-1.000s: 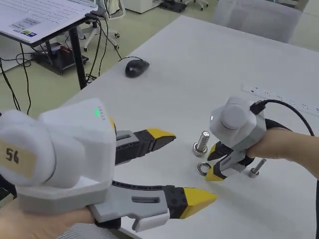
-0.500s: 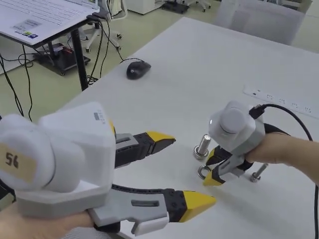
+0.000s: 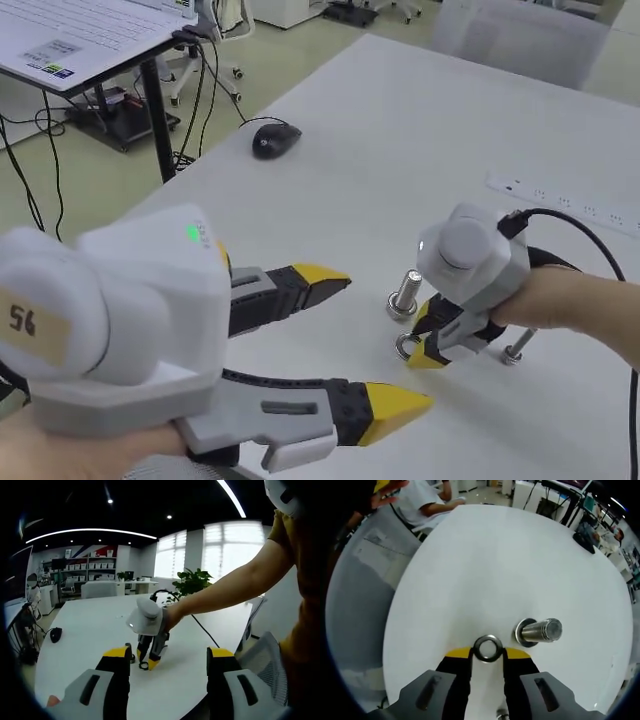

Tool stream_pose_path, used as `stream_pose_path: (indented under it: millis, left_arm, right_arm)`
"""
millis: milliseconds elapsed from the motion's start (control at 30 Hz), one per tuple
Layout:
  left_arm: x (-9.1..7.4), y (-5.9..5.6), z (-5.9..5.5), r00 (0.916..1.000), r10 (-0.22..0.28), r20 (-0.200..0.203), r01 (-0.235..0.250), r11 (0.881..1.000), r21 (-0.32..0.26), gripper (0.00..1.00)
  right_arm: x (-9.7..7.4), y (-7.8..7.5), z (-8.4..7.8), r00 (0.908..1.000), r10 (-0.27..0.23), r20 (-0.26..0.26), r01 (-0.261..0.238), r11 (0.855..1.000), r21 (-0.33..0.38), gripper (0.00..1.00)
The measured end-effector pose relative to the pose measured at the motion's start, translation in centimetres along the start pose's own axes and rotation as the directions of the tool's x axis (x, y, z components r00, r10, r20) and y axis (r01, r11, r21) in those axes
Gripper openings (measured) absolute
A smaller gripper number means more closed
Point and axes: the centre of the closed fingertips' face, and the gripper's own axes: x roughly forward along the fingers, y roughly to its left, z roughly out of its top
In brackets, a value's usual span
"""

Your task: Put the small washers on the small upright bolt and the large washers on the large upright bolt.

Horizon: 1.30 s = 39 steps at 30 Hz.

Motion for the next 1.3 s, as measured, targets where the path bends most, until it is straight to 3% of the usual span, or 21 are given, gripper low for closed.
stream_pose_path:
  millis: [500,967,1300]
  left_arm:
    - [0.3,-0.2,0.0,1.0000,-0.006,-0.007,0.006,1.000,0.005,0.61]
    - [0.6,-0.8,0.4,0.9994,-0.032,-0.007,0.033,0.999,0.025,0.61]
    - [0.6,-1.6,0.4,0.9988,-0.049,-0.001,0.049,0.998,0.032,0.61]
  right_arm:
    - [-0.8,0.1,0.0,0.9998,-0.018,-0.005,0.018,1.000,0.003,0.22]
    - [-4.9,-0.4,0.3,0.9979,-0.065,0.001,0.066,0.998,-0.012,0.22]
    - [-7.4,-1.6,2.1,0.9930,-0.117,0.014,0.118,0.992,-0.042,0.22]
